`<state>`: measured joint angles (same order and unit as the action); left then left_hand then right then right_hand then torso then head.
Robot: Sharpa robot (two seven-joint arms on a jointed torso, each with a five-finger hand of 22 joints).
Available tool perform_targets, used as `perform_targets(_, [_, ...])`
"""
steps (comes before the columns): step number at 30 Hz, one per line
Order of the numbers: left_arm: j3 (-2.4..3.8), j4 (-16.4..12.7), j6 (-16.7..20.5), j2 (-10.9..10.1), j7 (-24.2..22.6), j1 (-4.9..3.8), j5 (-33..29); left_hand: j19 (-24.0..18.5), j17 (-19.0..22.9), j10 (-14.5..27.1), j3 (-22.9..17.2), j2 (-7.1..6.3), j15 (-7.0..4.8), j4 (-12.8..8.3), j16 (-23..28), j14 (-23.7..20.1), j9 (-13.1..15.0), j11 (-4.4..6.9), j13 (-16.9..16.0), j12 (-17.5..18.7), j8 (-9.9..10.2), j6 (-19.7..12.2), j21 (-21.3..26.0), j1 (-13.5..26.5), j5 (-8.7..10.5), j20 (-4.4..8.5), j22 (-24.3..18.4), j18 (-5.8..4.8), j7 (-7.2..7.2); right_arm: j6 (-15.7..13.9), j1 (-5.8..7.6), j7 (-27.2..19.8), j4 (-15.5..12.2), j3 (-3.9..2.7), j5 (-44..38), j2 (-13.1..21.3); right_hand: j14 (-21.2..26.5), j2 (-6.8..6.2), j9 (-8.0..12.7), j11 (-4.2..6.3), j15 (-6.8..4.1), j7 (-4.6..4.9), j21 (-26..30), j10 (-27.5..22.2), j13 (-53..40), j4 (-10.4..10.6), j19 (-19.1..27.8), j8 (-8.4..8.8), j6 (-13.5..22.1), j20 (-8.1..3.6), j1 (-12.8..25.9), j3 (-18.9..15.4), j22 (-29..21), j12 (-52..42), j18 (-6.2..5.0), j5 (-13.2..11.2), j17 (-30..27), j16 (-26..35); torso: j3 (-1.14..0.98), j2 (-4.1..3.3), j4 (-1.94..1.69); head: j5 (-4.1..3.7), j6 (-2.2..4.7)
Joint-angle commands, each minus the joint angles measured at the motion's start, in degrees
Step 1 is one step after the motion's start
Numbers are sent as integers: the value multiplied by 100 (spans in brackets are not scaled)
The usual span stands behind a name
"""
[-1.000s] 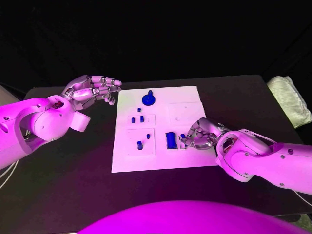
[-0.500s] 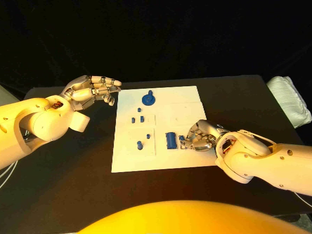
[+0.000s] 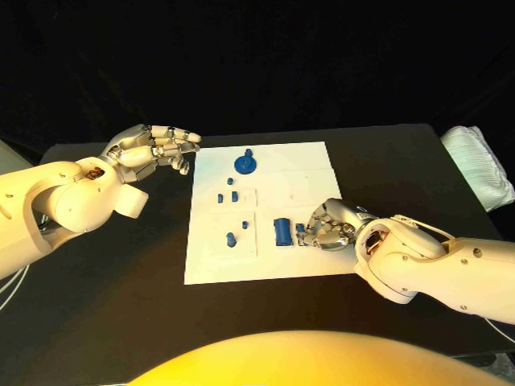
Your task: Assemble the parts on the task board
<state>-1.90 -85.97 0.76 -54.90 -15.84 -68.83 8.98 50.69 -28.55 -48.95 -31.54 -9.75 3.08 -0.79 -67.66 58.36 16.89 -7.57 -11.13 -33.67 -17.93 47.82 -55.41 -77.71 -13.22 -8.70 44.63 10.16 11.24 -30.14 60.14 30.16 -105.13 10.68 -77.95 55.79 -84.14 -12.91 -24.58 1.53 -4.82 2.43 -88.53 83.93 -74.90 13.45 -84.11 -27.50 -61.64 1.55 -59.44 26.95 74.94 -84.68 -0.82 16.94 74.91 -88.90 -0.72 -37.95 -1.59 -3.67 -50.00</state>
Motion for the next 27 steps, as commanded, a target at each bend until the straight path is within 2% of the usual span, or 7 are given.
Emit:
perform_targets(1, [3, -13, -100, 0, -16, -2, 27, 31, 7, 36, 8, 41, 24, 15, 33, -1, 2, 6, 7, -37, -32, -46, 20, -31, -26, -12, -9, 43, -13, -33, -6, -22, 2, 1, -63, -7, -541, 28, -8, 21, -33, -7, 8, 438, -1263, 150, -544, -25, -19, -42, 142, -83, 1464, -15, 51, -165, 1291, -20, -2, 0, 1, -1, 0])
perform_targets(4, [3, -12, -100, -1, -14, -2, 27, 32, 7, 37, 8, 42, 24, 18, 33, -1, 2, 6, 7, -38, -34, -46, 21, -28, -26, -12, -10, 43, -12, -56, -6, -40, -3, 0, -65, -7, -541, 59, -8, 26, -35, -14, 6, 441, -1267, 306, -544, -51, -16, -41, 262, -316, 1465, -17, 51, -537, 1292, -20, -5, -6, 4, 2, 0])
perform_targets(5, [3, -11, -100, 0, -13, -2, 27, 32, 7, 37, 8, 42, 24, 18, 33, -1, 2, 6, 7, -38, -34, -46, 21, -28, -26, -12, -10, 43, -12, -65, -6, -46, -3, 0, -66, -7, -541, 67, -8, 26, -35, -13, 4, 439, -1265, 316, -545, -56, -17, -43, 314, -373, 1465, -9, 52, -497, 1292, -20, -5, -8, 5, -2, 0])
perform_targets(7, [3, -9, -100, 1, -12, -2, 27, 32, 7, 37, 8, 42, 24, 18, 33, -1, 2, 6, 7, -38, -34, -46, 21, -28, -26, -12, -10, 43, -12, -76, -6, -52, -3, 0, -66, -5, -541, 73, -19, 33, -44, -21, 9, 441, -1269, 314, -544, -82, -5, -55, 560, -569, 1464, -11, 51, 206, 1291, -20, -6, -7, 5, -9, 0])
perform_targets(18, [3, 6, -106, 12, -7, -2, 27, 32, 8, 38, 9, 44, 25, 23, 33, -2, 2, 5, 7, -39, -35, -47, 22, -23, -26, -12, -10, 42, -11, -60, -6, -244, -36, 0, -9, 73, -539, 83, -21, 34, -45, -23, 20, 438, -1266, 303, -541, -94, 10, -56, 602, -683, 1461, 0, 49, 230, 1284, -16, -7, 3, -4, -9, 0])
perform_targets(24, [3, 10, -108, 10, -3, -2, 29, 32, 8, 38, 9, 44, 25, 23, 33, -2, 2, 5, 7, -39, -35, -47, 22, -23, -26, -12, -10, 42, -11, 77, -6, -597, -107, 0, 194, 230, -533, 56, -18, 25, -39, -11, 47, 426, -1254, 197, -532, -109, 69, -51, 103, -808, 1454, 40, 43, -92, 1255, -3, -7, -3, 1, -27, 0])
perform_targets(27, [3, 12, -108, 8, 0, -2, 32, 32, 8, 38, 9, 44, 25, 23, 33, -2, 2, 5, 7, -39, -35, -47, 22, -23, -26, -12, -10, 42, -11, 111, -7, -750, -149, 1, 252, 324, -532, 64, -7, 19, -33, -4, 49, 425, -1255, 159, -532, -113, 84, -46, -180, -888, 1454, 46, 43, -668, 1248, 1, -15, -3, 12, -16, 0])
